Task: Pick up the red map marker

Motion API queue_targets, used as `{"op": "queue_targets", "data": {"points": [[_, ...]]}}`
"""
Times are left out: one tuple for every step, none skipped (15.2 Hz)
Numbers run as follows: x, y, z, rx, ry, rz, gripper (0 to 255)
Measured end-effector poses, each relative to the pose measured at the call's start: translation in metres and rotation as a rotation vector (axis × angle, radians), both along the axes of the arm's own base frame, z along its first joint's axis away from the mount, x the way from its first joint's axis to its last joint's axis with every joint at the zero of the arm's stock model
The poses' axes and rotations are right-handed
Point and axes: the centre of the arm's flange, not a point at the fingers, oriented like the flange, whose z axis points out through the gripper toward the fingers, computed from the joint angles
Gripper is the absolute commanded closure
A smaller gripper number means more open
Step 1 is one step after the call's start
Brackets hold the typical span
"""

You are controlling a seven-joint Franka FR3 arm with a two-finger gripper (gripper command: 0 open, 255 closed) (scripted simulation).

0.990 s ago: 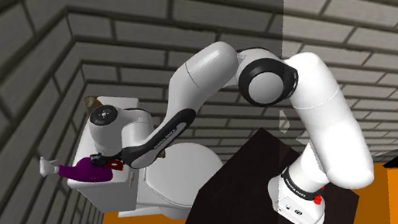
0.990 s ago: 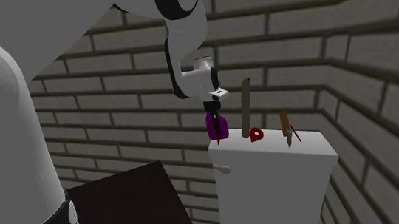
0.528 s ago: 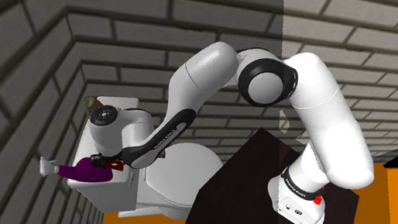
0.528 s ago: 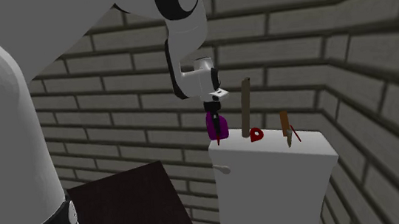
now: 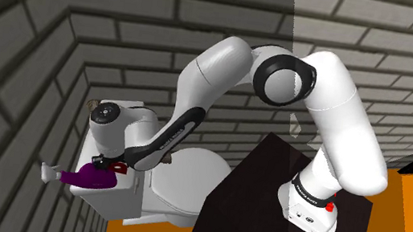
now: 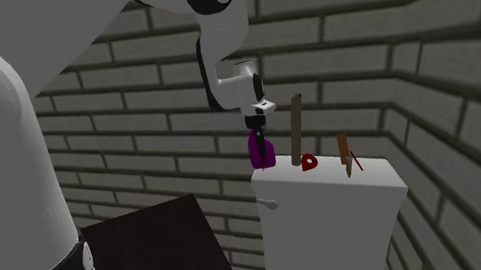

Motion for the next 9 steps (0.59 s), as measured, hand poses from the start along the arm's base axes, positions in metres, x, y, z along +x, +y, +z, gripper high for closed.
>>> {"op": "queue_targets", "data": {"points": [[0.0,0.0,0.005,0.0,0.0,0.0,255],[0.0,-0.001,0.011,0.0,0.0,0.0,255],[0.001,-0.001,0.017,0.0,0.0,0.0,255],[0.001,-0.002,0.023,0.0,0.0,0.0,255],[0.0,-0.002,0.028,0.0,0.0,0.0,255],[0.0,-0.002,0.032,0.0,0.0,0.0,255],[0.0,-0.002,0.037,0.0,0.0,0.0,255],[-0.001,-0.002,0.043,0.0,0.0,0.0,255],[-0.001,-0.002,0.048,0.0,0.0,0.0,255]]}}
